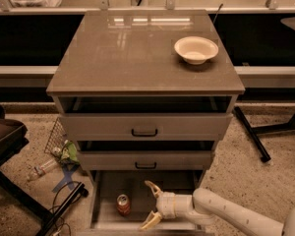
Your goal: Pick coke can from bottom drawer and place on counter
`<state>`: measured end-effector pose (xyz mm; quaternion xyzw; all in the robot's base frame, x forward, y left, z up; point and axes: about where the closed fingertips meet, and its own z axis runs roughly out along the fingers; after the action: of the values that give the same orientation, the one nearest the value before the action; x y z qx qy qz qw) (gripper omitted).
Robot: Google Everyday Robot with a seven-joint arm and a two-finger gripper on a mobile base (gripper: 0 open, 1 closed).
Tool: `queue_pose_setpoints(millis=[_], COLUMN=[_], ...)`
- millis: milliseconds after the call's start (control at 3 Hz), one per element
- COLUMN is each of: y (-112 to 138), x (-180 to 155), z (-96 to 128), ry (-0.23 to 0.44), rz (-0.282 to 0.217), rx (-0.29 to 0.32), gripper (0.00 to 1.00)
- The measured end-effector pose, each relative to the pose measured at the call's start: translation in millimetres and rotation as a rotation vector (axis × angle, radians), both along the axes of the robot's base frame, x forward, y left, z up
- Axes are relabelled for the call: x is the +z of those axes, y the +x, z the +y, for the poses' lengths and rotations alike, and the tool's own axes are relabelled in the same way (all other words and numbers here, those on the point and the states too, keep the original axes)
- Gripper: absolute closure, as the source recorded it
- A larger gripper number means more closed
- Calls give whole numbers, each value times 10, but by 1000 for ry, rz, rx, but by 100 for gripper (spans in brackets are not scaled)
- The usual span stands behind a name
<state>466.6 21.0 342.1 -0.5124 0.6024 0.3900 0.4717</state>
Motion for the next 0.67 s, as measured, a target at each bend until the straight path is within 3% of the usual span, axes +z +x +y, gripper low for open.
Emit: queue_pose_setpoints(millis=[333, 667], y=[-3, 109], x=[-1, -211], z=[1, 140], ry=[0, 25], rz=[0, 7], rx=[0, 19], gripper=[0, 0])
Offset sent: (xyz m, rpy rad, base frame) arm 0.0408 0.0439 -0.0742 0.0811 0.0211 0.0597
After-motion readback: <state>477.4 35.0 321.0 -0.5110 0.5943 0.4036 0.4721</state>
